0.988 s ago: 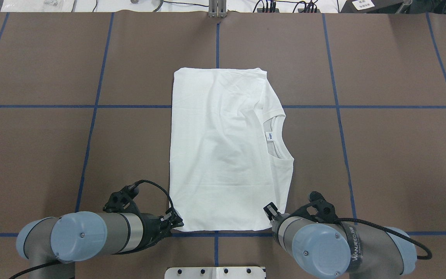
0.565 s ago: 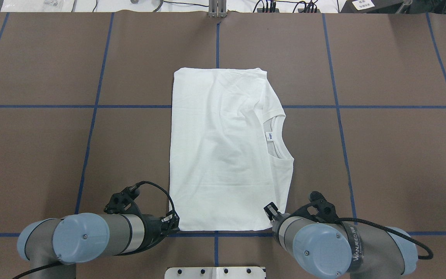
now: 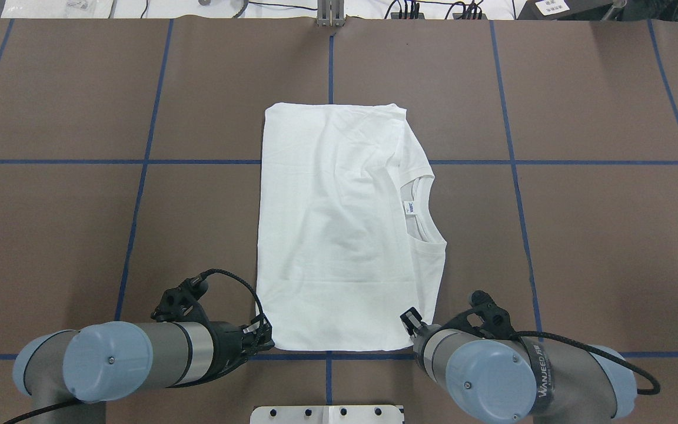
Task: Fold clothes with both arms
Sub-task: 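Move the left gripper to the other near corner of the shirt, then lift both near corners and fold them onto the far edge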
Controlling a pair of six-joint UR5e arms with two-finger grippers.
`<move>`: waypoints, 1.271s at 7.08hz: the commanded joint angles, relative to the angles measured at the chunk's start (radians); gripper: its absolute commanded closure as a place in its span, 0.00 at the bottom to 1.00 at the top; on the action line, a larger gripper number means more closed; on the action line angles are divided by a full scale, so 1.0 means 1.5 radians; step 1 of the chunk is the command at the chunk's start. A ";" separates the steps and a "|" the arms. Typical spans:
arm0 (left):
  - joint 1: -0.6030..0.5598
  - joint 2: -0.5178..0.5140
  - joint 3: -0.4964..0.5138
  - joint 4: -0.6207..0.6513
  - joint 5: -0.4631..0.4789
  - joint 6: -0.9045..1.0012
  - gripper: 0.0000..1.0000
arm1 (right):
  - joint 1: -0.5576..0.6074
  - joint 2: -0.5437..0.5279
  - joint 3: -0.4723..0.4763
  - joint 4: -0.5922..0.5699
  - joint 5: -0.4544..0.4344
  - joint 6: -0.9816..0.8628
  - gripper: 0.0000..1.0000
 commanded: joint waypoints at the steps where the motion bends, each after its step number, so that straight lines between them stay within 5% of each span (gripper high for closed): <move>1: 0.062 0.006 -0.101 0.094 0.029 -0.057 1.00 | -0.035 -0.007 0.093 -0.072 0.000 0.001 1.00; 3: 0.059 0.001 -0.172 0.138 0.027 -0.068 1.00 | -0.018 -0.003 0.167 -0.131 0.004 -0.001 1.00; 5: -0.041 -0.038 -0.170 0.147 -0.001 0.012 1.00 | 0.104 0.021 0.156 -0.129 0.080 -0.059 1.00; 7: -0.174 -0.133 -0.102 0.210 -0.070 0.120 1.00 | 0.249 0.113 0.044 -0.124 0.189 -0.150 1.00; 9: -0.231 -0.148 0.011 0.179 -0.087 0.199 1.00 | 0.303 0.174 -0.087 -0.080 0.197 -0.210 1.00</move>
